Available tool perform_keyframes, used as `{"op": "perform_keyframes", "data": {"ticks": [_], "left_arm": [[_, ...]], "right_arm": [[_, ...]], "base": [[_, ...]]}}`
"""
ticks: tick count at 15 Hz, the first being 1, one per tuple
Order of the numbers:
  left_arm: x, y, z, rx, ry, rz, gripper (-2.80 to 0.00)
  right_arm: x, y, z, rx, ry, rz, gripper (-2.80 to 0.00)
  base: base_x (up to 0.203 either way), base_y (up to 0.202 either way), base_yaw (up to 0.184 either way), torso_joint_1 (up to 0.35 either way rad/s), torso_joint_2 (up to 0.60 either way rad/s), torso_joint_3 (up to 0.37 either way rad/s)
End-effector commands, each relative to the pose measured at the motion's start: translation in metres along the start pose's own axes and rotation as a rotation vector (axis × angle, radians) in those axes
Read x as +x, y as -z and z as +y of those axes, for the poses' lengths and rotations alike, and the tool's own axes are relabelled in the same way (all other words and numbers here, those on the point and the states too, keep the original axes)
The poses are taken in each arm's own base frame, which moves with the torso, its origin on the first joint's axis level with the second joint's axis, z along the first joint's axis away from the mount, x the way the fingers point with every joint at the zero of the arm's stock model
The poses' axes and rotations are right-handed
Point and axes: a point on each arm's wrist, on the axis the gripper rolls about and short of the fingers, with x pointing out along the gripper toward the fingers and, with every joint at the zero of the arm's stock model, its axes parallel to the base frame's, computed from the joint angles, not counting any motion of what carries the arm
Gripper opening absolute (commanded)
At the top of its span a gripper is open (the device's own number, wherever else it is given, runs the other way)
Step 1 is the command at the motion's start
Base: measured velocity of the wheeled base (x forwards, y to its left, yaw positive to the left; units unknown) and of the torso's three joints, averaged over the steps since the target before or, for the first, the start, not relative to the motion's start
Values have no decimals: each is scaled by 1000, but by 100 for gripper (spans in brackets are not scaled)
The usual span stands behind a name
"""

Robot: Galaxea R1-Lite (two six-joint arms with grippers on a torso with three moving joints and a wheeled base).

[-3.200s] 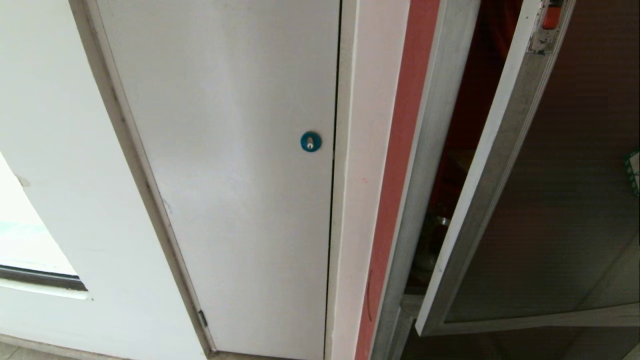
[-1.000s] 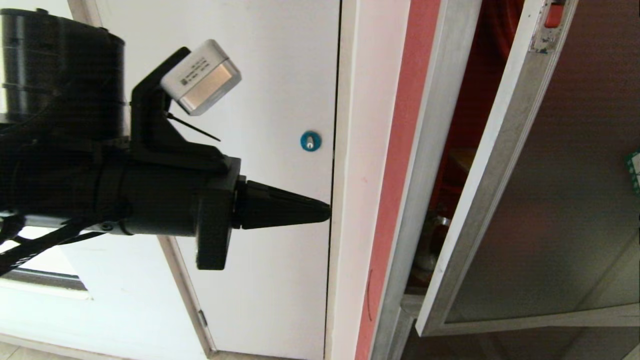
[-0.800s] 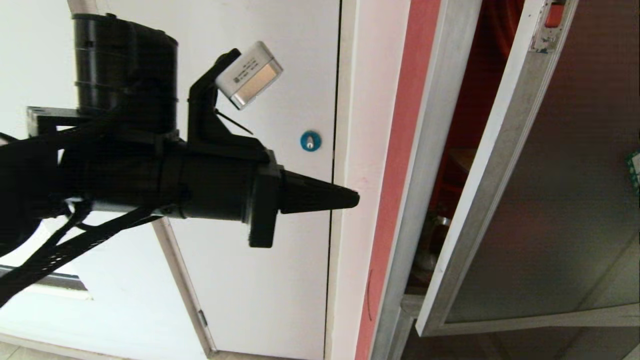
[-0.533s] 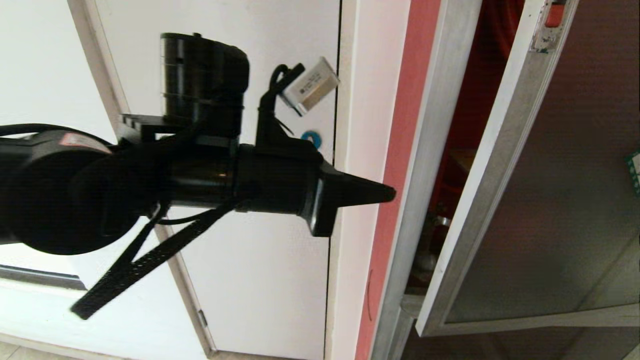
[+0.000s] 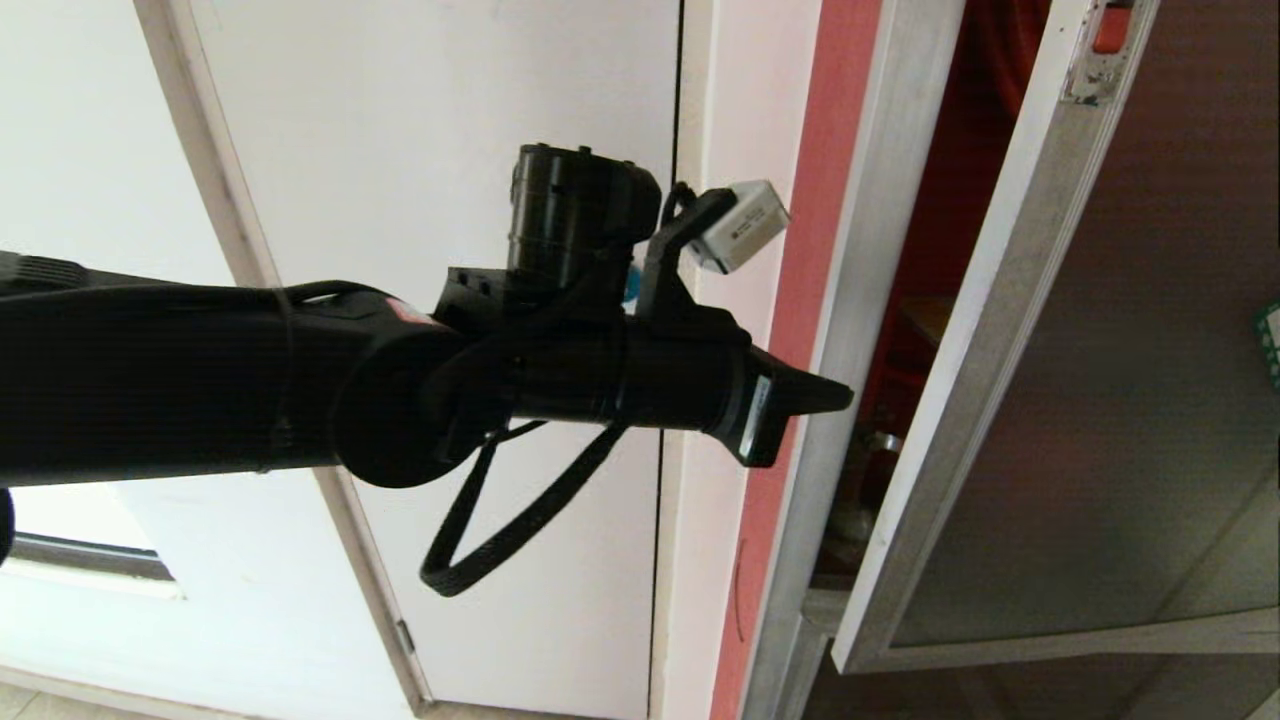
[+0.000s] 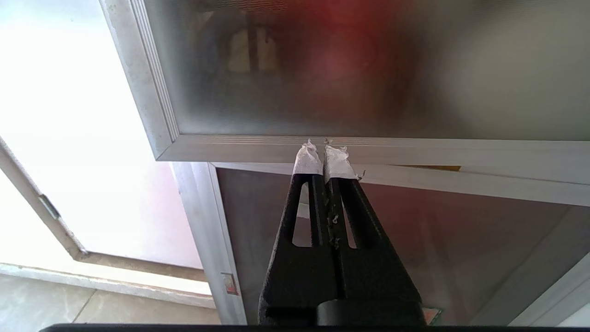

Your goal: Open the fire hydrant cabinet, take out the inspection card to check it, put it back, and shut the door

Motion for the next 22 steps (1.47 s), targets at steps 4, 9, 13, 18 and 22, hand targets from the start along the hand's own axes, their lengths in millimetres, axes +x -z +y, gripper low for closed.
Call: {"op": "perform_keyframes", "data": {"ticks": [4,9,13,18,22], "left_arm": [[38,19,10,33,-94,-50,-280],[52,19,-2,63,-67,-107,-280],[71,23,-14,84,-122,-163,-280],[74,23,-34,94,-92,-186,-280],[67,21,-57,94,-48,-178,-280]], "right_arm": [[0,1,0,0,0,5,-280],[0,1,0,0,0,5,-280],[0,1,0,0,0,5,-280],[0,1,0,0,0,5,-280],[0,1,0,0,0,5,-280]], "base": [[0,0,0,0,0,0],[0,0,0,0,0,0],[0,0,0,0,0,0],[0,0,0,0,0,0],[0,0,0,0,0,0]]}}
